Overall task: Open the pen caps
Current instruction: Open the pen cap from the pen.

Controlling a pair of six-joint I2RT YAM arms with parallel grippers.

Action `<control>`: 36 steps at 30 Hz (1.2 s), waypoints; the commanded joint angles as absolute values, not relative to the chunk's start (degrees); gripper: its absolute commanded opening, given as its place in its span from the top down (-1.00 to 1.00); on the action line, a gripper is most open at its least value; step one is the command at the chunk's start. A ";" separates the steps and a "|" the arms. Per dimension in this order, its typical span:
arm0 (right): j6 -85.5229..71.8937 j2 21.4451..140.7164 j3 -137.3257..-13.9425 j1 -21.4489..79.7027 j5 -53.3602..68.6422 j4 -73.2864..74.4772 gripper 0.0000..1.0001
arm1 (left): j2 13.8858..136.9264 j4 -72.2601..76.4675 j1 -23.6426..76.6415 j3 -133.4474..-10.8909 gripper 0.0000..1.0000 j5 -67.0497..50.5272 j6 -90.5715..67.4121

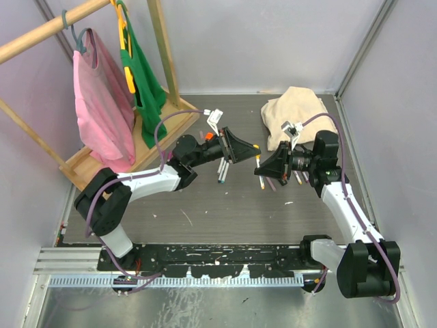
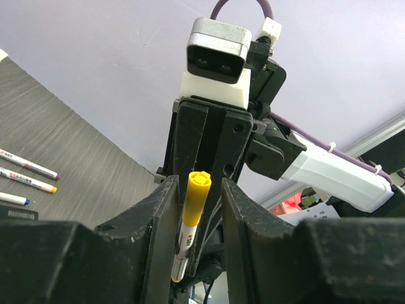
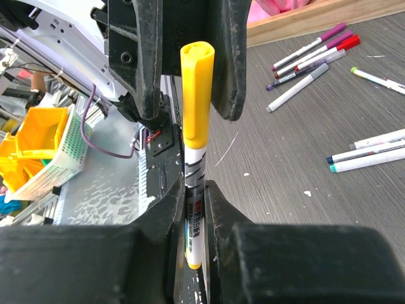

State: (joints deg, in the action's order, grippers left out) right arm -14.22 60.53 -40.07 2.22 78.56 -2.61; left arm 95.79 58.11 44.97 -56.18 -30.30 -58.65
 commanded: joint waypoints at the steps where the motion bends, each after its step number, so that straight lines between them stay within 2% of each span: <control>1: -13.04 61.02 -43.28 2.59 79.40 -2.80 0.96 | 95.07 62.59 44.72 -58.03 0.33 -32.12 -59.34; 6: -12.50 61.71 -43.59 2.55 79.49 -1.93 0.96 | 96.13 64.58 44.69 -58.05 0.35 -33.32 -60.43; 7: -12.41 61.77 -43.65 2.64 79.61 -1.89 0.96 | 96.40 64.89 44.69 -58.09 0.42 -33.51 -60.51; 10: -12.16 62.11 -43.61 2.63 79.57 -1.59 0.96 | 96.71 65.30 44.22 -58.62 0.88 -33.60 -59.99; 12: -12.00 62.29 -43.68 2.63 79.58 -1.37 0.96 | 96.91 65.14 43.37 -59.71 1.00 -33.57 -59.35; 20: -10.18 64.46 -44.30 2.97 79.23 1.23 0.99 | 97.58 63.64 36.32 -71.12 1.00 -28.30 -57.18; 27: 0.44 68.95 -49.17 3.08 76.73 15.37 0.99 | 97.82 61.00 31.75 -78.48 1.00 -21.14 -55.97; 29: 3.48 68.88 -50.51 3.08 73.37 18.61 0.99 | 96.87 59.80 31.43 -77.58 1.00 -20.16 -55.16; 36: 18.18 66.15 -55.64 1.87 46.12 27.44 0.99 | 91.65 54.55 31.43 -66.26 1.00 -20.34 -49.81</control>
